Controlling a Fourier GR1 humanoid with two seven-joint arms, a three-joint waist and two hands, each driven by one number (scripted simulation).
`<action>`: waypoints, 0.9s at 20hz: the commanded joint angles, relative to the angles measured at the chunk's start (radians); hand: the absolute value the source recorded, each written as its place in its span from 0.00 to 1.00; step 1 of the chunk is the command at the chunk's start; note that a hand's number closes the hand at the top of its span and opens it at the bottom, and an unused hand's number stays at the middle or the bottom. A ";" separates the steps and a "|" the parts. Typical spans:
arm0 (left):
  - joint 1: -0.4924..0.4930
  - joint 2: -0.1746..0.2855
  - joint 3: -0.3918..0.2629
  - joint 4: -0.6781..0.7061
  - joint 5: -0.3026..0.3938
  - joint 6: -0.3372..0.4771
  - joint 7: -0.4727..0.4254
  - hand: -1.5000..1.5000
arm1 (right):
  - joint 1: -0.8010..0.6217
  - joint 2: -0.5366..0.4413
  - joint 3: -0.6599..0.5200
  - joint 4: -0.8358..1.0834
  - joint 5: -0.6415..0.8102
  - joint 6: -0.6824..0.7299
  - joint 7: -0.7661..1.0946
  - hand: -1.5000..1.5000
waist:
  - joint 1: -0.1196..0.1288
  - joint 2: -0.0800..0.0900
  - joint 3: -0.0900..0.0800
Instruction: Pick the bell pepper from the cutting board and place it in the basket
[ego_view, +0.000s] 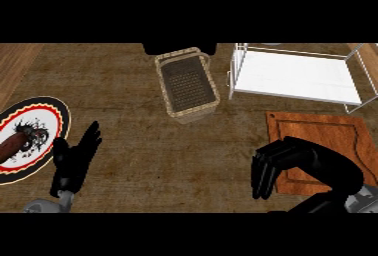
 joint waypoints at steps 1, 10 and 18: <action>0.107 0.008 -0.018 0.031 0.032 -0.029 0.048 0.50 | 0.130 -0.036 0.084 -0.117 0.258 0.022 -0.137 0.00 | -0.036 -0.003 -0.003; 0.146 0.045 0.015 0.000 0.049 -0.057 0.045 0.50 | 0.037 -0.286 -0.146 -0.320 0.675 -0.156 -0.051 0.00 | -0.050 -0.008 -0.007; 0.144 0.026 0.004 -0.023 0.018 -0.022 0.071 0.50 | -0.052 -0.571 -0.426 -0.412 0.524 0.102 0.035 0.00 | -0.044 0.000 -0.009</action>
